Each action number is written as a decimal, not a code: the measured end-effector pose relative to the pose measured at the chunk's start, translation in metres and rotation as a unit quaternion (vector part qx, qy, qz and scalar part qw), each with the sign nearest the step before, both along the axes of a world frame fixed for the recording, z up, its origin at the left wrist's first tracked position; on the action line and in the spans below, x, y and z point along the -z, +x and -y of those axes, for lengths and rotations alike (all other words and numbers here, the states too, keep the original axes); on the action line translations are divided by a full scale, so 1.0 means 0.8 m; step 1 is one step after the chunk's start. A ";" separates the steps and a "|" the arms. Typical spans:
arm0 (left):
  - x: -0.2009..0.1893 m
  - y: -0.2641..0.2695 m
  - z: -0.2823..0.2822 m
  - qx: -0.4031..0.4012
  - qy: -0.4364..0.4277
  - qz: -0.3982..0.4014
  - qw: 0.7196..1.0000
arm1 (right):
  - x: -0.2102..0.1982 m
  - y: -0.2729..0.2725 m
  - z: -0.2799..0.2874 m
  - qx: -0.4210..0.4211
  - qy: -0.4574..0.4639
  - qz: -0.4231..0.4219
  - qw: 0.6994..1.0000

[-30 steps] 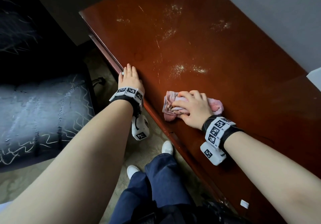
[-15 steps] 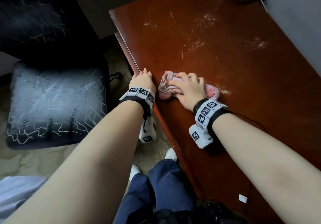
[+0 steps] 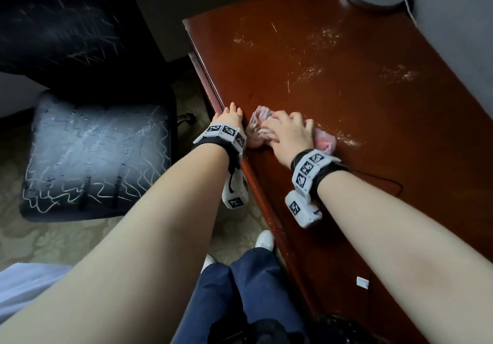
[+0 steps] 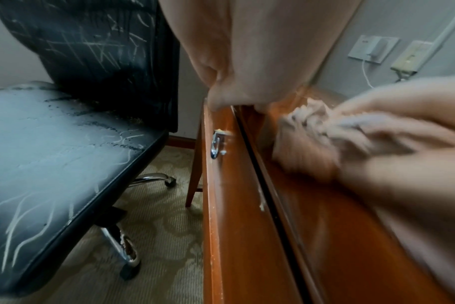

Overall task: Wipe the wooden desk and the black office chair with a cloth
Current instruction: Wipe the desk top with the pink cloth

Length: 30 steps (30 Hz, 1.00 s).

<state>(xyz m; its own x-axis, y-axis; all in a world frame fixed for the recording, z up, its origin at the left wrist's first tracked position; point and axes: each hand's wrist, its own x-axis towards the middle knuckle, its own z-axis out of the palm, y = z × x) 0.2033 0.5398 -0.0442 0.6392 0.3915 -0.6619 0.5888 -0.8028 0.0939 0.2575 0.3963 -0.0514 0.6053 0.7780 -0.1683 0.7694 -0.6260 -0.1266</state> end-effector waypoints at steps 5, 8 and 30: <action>0.004 -0.019 0.019 -0.028 0.008 0.057 0.998 | -0.003 -0.049 0.069 -0.100 -0.022 -0.017 0.995; 0.007 -0.031 0.048 -0.045 0.033 0.102 0.993 | -0.004 -0.054 0.112 -0.129 -0.037 -0.034 0.990; 0.000 0.036 0.116 -0.076 0.047 0.025 0.996 | 0.005 0.075 0.239 0.293 -0.009 -0.017 0.956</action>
